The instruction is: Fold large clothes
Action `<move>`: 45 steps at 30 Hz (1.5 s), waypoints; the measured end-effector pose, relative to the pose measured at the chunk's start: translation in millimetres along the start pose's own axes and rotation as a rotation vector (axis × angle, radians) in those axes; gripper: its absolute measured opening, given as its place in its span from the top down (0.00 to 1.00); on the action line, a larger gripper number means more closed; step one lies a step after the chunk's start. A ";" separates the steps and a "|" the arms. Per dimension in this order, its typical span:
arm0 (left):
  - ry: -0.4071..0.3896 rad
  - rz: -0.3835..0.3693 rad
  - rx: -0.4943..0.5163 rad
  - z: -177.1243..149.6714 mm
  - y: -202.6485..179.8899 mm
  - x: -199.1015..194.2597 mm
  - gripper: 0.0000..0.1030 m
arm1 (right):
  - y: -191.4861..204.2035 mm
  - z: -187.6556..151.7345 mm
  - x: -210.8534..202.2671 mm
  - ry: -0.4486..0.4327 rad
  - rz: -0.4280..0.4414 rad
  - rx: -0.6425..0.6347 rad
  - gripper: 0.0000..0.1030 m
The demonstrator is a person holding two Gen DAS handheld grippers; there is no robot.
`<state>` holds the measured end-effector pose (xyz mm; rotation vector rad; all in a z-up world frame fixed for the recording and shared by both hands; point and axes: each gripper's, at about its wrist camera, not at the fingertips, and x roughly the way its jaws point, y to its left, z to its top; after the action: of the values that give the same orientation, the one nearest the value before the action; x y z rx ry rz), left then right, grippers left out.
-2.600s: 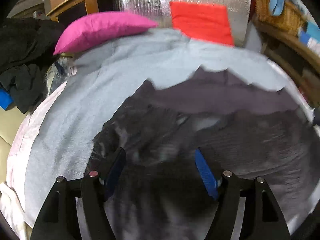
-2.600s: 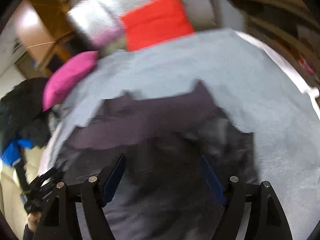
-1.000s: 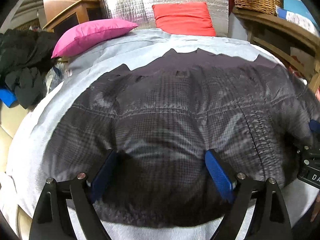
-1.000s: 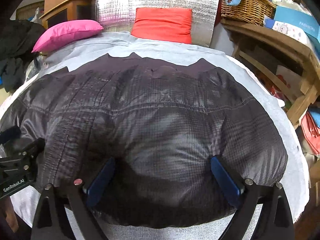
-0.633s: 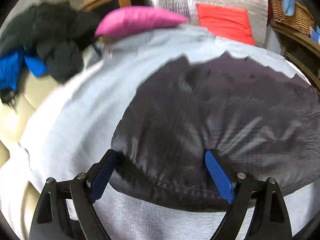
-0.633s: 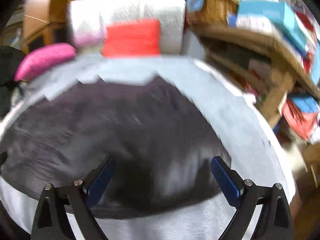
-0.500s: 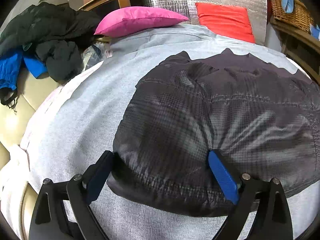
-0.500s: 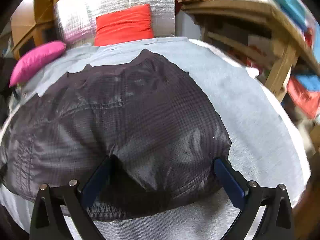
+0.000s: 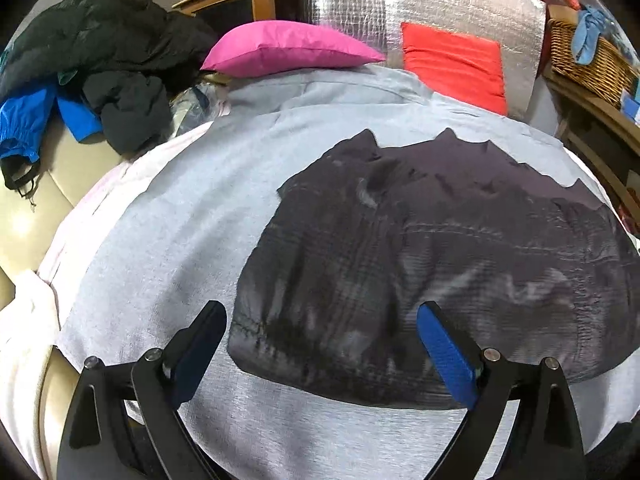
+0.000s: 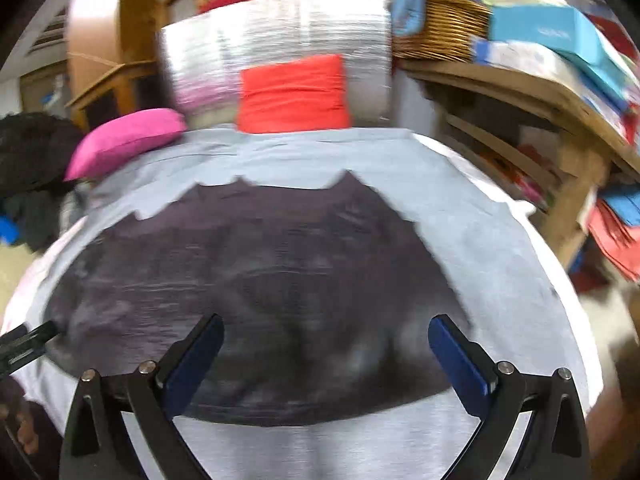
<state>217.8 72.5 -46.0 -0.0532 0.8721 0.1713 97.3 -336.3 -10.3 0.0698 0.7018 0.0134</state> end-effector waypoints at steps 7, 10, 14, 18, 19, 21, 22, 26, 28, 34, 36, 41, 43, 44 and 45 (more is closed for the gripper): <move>0.083 0.020 0.014 -6.0 -0.1 25.8 0.06 | 20.2 -26.0 43.4 0.165 0.061 -0.027 0.00; 0.107 0.001 -0.007 -11.1 5.3 35.4 0.06 | 16.6 -34.0 60.9 0.216 0.067 -0.028 0.00; 0.079 0.013 -0.018 -5.5 10.7 21.4 0.07 | 17.6 -27.7 55.2 0.221 0.065 -0.026 0.00; 0.082 0.048 -0.035 -12.1 25.5 25.0 0.07 | 4.4 -14.2 33.1 0.107 0.029 0.000 0.00; 0.112 0.030 -0.050 -14.6 29.7 31.9 0.06 | -3.2 -13.5 36.4 0.111 0.019 0.016 0.00; 0.132 0.001 -0.097 -15.3 39.0 33.6 0.06 | -20.3 -17.5 58.0 0.208 0.012 0.061 0.00; 0.128 0.006 -0.100 -13.6 39.9 29.9 0.07 | -24.8 -19.8 62.7 0.229 0.028 0.066 0.00; 0.043 0.021 -0.103 -8.8 45.1 10.6 0.07 | -33.4 -11.4 33.0 0.129 0.068 0.081 0.00; 0.095 0.035 -0.091 -12.1 46.1 23.0 0.07 | -44.3 -8.2 27.6 0.094 0.050 0.102 0.00; 0.082 0.008 -0.127 -12.7 55.3 13.5 0.07 | -86.7 -16.7 46.0 0.185 0.103 0.293 0.00; 0.066 0.007 -0.125 -10.3 55.2 7.9 0.07 | -92.4 -11.1 29.9 0.129 0.130 0.317 0.00; 0.037 -0.018 -0.126 -8.5 49.4 -3.3 0.07 | -90.7 12.1 7.0 0.046 0.288 0.343 0.00; 0.039 -0.020 -0.105 -10.1 44.4 -2.7 0.07 | -89.0 17.8 13.1 0.053 0.355 0.357 0.00; 0.049 -0.022 -0.098 -11.4 42.6 0.4 0.07 | -90.9 18.6 20.4 0.062 0.361 0.368 0.00; 0.063 -0.023 -0.093 -11.9 41.6 4.3 0.07 | -88.3 16.4 31.0 0.084 0.350 0.380 0.00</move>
<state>204.3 112.7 -55.9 -0.1560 0.9255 0.1894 130.5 -424.3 -23.9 0.5587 0.7616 0.2193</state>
